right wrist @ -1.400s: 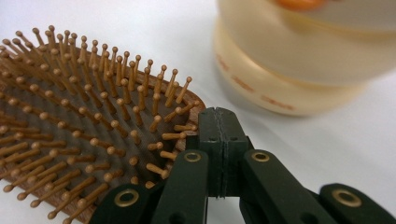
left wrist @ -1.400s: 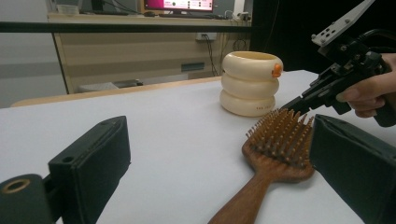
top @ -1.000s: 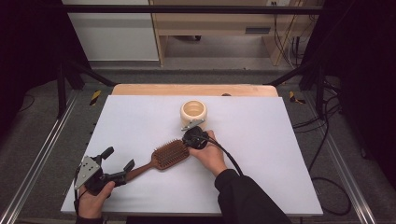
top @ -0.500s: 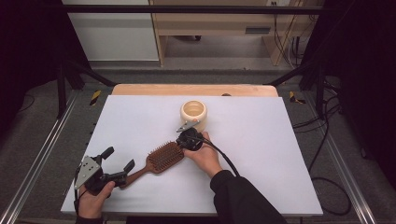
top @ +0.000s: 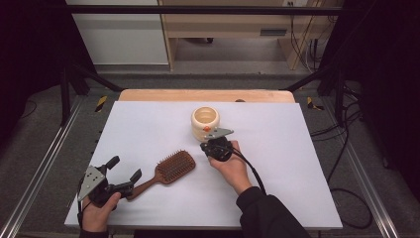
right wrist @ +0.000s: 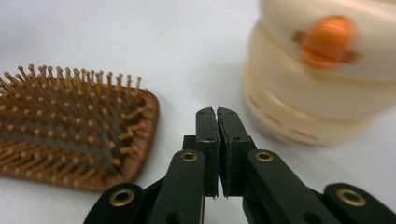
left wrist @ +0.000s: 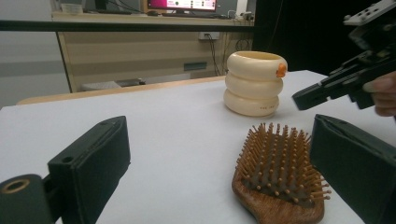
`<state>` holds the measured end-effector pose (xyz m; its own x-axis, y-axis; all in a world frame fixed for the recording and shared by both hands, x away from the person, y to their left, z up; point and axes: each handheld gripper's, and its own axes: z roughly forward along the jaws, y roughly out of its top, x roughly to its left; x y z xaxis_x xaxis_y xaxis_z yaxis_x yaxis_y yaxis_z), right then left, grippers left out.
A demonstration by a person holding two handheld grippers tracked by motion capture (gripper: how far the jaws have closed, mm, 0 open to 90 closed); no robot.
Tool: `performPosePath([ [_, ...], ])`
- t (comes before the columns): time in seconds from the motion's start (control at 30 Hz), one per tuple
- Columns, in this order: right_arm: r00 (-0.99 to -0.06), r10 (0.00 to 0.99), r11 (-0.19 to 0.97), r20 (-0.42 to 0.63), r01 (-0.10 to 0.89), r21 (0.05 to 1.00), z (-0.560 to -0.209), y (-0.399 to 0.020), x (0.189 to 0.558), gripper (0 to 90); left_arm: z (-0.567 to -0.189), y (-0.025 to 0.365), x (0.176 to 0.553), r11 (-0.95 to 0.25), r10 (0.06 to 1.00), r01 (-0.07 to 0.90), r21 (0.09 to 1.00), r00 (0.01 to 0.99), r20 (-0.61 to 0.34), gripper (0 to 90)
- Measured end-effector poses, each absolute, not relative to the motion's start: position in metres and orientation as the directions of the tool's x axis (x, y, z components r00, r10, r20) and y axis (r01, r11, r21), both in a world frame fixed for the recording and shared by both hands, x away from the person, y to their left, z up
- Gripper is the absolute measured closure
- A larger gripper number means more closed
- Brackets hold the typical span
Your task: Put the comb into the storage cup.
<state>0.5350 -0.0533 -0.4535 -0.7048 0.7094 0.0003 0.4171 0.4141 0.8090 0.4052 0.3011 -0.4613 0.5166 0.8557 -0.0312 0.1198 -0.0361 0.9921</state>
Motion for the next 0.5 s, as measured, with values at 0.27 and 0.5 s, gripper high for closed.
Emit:
performPosePath([
  [0.27,-0.623,0.782,0.326,0.021,0.437,0.838,-0.442,-0.112,0.516,59.5,-0.462,0.301,0.406,-0.037,0.857,0.130,0.991,0.515,-0.035,5.3],
  [0.5,-0.564,0.826,0.256,0.014,0.397,0.881,-0.442,-0.159,0.488,34.0,-0.463,0.301,0.406,-0.065,0.869,0.166,0.984,0.494,-0.025,5.0],
])
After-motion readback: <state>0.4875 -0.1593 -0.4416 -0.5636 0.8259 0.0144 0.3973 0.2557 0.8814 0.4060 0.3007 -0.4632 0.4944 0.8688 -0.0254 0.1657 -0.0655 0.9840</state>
